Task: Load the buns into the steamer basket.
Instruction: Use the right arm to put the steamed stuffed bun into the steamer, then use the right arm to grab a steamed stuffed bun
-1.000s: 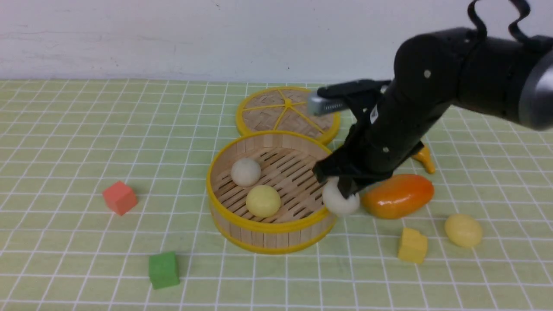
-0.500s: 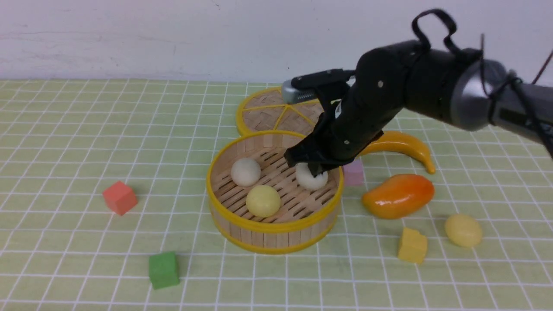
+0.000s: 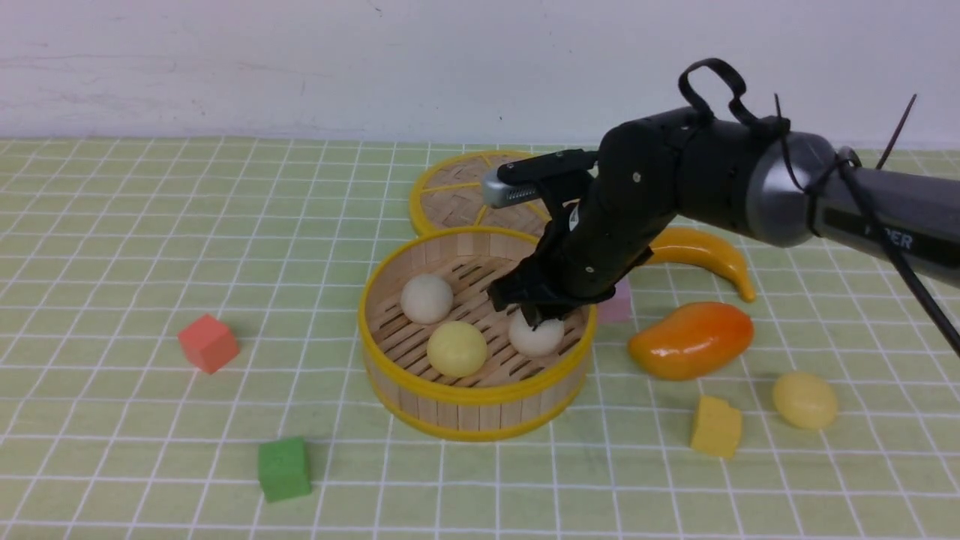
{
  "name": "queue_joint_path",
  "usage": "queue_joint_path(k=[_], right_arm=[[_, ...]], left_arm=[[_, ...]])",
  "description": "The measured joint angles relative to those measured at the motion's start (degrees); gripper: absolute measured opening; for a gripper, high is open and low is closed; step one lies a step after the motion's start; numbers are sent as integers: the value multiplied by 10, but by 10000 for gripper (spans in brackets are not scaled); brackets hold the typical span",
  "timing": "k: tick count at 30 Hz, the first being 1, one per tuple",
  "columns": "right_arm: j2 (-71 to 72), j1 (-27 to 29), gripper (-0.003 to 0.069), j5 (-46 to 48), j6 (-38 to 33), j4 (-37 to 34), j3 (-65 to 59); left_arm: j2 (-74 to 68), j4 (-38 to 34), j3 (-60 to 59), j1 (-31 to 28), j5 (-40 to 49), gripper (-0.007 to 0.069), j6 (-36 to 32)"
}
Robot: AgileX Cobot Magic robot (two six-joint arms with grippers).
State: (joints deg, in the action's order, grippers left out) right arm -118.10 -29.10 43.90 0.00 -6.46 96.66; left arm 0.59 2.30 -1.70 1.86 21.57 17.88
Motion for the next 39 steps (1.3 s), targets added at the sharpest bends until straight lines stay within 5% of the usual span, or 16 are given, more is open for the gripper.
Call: queue_joint_path(k=[9, 15, 22, 29, 39], right_arm=[[83, 30, 397, 87, 45, 1, 0], [153, 120, 398, 133, 100, 15, -10], [250, 246, 398, 140, 162, 26, -164], [274, 274, 391, 60, 168, 24, -332], [245, 274, 356, -69, 167, -7, -356]], left_arm=[[0, 0, 0, 0, 0, 176, 0], [0, 0, 0, 0, 0, 183, 0], [0, 0, 0, 0, 0, 194, 0], [0, 0, 0, 0, 0, 202, 0], [0, 0, 0, 0, 0, 211, 0]])
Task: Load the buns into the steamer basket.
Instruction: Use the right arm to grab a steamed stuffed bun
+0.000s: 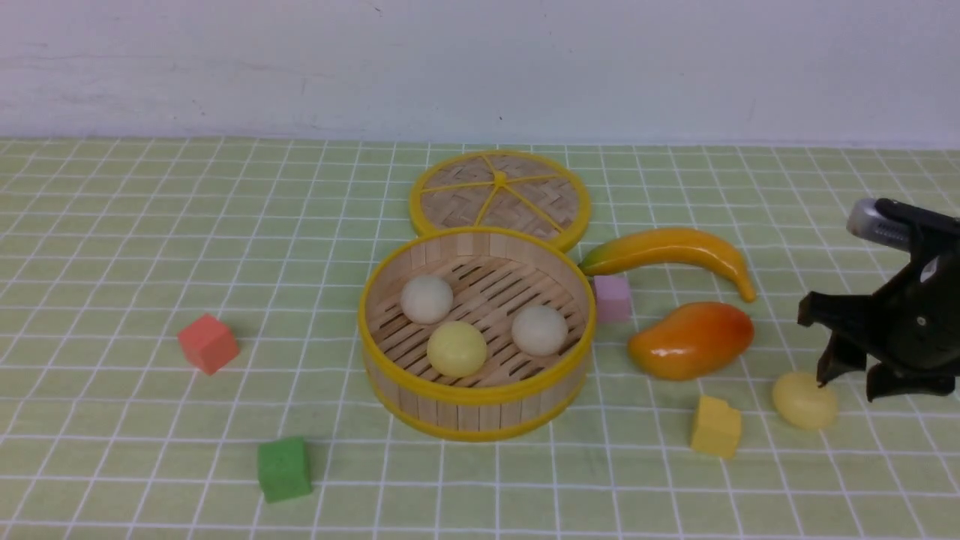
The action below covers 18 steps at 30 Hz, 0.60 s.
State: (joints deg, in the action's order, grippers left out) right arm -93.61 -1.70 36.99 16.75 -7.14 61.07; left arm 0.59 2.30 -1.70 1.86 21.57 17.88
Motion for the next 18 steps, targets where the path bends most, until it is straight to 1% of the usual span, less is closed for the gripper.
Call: queue_joint_path(k=[4, 14, 18], right_arm=[[-15, 0, 349, -44, 0, 0, 0], [-68, 0, 349, -66, 0, 4, 0], [-81, 0, 332, -69, 0, 4, 0]], left_arm=[[0, 0, 0, 0, 0, 215, 0], [0, 0, 0, 0, 0, 227, 0], [0, 0, 0, 0, 0, 228, 0]])
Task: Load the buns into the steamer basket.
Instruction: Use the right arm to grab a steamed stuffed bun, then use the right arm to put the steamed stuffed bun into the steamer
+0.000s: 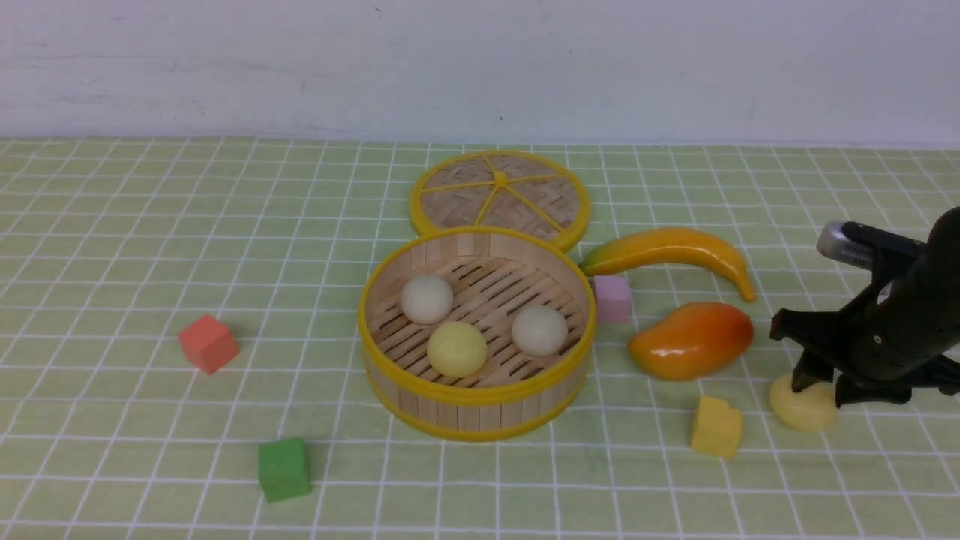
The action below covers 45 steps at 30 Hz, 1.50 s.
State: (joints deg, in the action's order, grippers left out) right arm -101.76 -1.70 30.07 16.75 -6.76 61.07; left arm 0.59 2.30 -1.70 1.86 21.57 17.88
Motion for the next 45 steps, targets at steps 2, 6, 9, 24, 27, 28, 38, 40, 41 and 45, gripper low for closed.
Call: queue_joint_path(k=[2, 6, 9, 24, 27, 28, 38, 40, 41, 45], right_arm=[[-1, 0, 272, -6, 0, 0, 0], [-1, 0, 138, -9, 0, 0, 1], [-1, 0, 36, -7, 0, 0, 1], [31, -1, 4, 125, -135, -77, 141], [30, -23, 4, 158, -202, -161, 220], [28, -34, 4, 156, -215, -183, 236], [-98, -173, 8, 90, -298, -280, 358], [-142, -196, 8, 85, -301, -282, 393], [-164, -205, 8, 83, -302, -281, 411], [-236, -223, 15, 62, -303, -268, 467]], left_arm=[[0, 0, 0, 0, 0, 228, 0], [0, 0, 0, 0, 0, 228, 0], [0, 0, 0, 0, 0, 232, 0], [0, 0, 0, 0, 0, 237, 0], [0, 0, 0, 0, 0, 237, 0], [0, 0, 0, 0, 0, 237, 0], [0, 0, 0, 0, 0, 237, 0], [0, 0, 0, 0, 0, 237, 0], [0, 0, 0, 0, 0, 237, 0], [0, 0, 0, 0, 0, 237, 0]])
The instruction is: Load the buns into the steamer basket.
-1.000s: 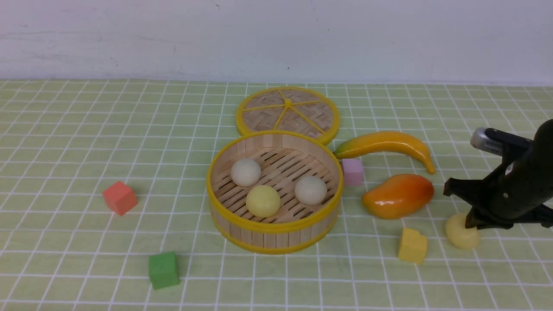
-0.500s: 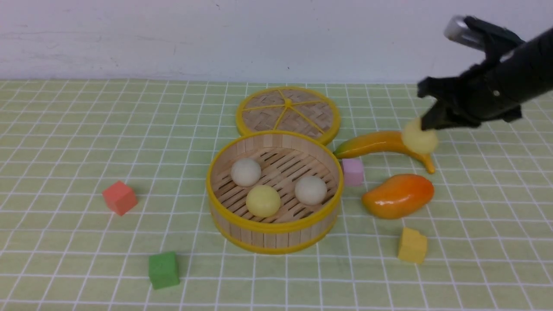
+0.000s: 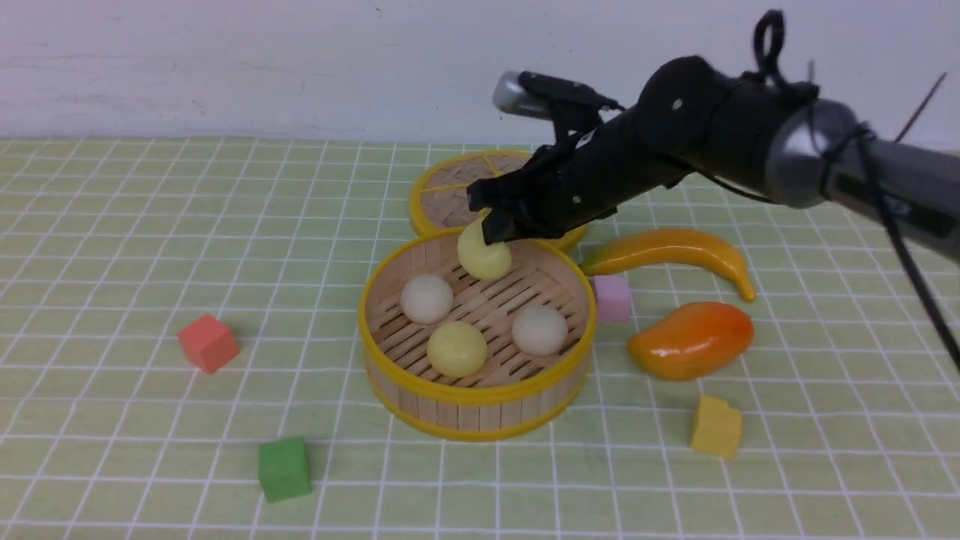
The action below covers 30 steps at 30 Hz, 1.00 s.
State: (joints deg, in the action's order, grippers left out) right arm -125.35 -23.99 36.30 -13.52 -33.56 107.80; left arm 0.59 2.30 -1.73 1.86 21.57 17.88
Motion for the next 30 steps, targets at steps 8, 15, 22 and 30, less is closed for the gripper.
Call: queue_joint_path(k=[8, 15, 22, 30], right_arm=[[-48, 0, 122, -18, 12, 44, 14], [-38, 0, 365, -10, 26, 68, 17], [35, 8, 510, 59, 30, 122, 17], [197, 39, 411, 183, 160, 244, 17]], left_arm=[[0, 0, 0, 0, 0, 237, 0], [0, 0, 0, 0, 0, 237, 0], [0, 0, 0, 0, 0, 237, 0], [0, 0, 0, 0, 0, 237, 0]])
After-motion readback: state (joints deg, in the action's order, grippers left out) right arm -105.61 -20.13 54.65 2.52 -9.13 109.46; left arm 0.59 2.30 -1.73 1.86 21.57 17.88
